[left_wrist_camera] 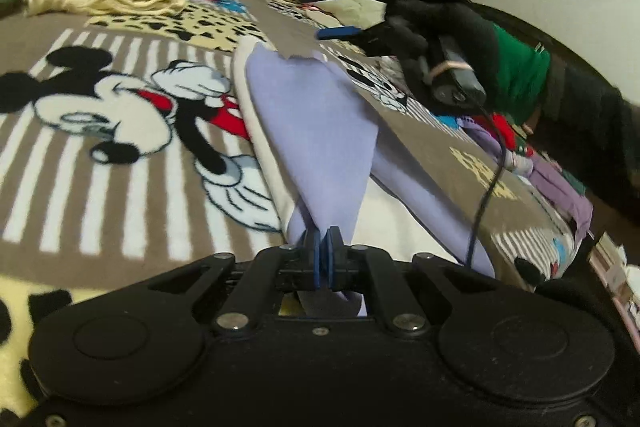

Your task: Fold clothes

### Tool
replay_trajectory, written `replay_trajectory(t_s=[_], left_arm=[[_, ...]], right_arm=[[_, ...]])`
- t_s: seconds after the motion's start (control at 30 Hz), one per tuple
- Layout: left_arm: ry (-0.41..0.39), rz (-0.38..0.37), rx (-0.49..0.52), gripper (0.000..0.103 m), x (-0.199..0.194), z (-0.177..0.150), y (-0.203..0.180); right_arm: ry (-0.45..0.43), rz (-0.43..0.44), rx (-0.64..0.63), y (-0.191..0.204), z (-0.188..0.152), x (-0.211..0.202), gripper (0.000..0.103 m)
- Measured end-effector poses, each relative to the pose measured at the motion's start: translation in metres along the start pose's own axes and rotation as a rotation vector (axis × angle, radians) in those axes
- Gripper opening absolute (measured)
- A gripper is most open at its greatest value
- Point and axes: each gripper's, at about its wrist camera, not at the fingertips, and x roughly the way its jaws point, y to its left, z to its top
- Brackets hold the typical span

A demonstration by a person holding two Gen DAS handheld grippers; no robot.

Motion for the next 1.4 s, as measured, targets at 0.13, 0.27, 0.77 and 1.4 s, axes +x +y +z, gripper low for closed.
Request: replay_trajectory(t_s=[0.13, 0.27, 0.77, 1.4], left_arm=[[0.002, 0.006, 0.001, 0.003, 0.001, 0.000, -0.002], [0.005, 0.007, -0.012, 0.003, 0.002, -0.001, -0.002], [-0.009, -0.001, 0.021, 0.019, -0.007, 0.004, -0.007], [-0.138, -0.022, -0.040, 0.019, -0.018, 0.019, -0.005]], right_arm=[[-0.043, 0.042, -0.036, -0.008, 0.007, -0.008, 0.055], [-0.039, 0.042, -0.039, -0.027, 0.006, -0.014, 0.055], [-0.047, -0.042, -0.447, -0.002, -0.044, -0.019, 0.019], [0.037, 0.058, -0.602, 0.009, -0.127, -0.067, 0.023]])
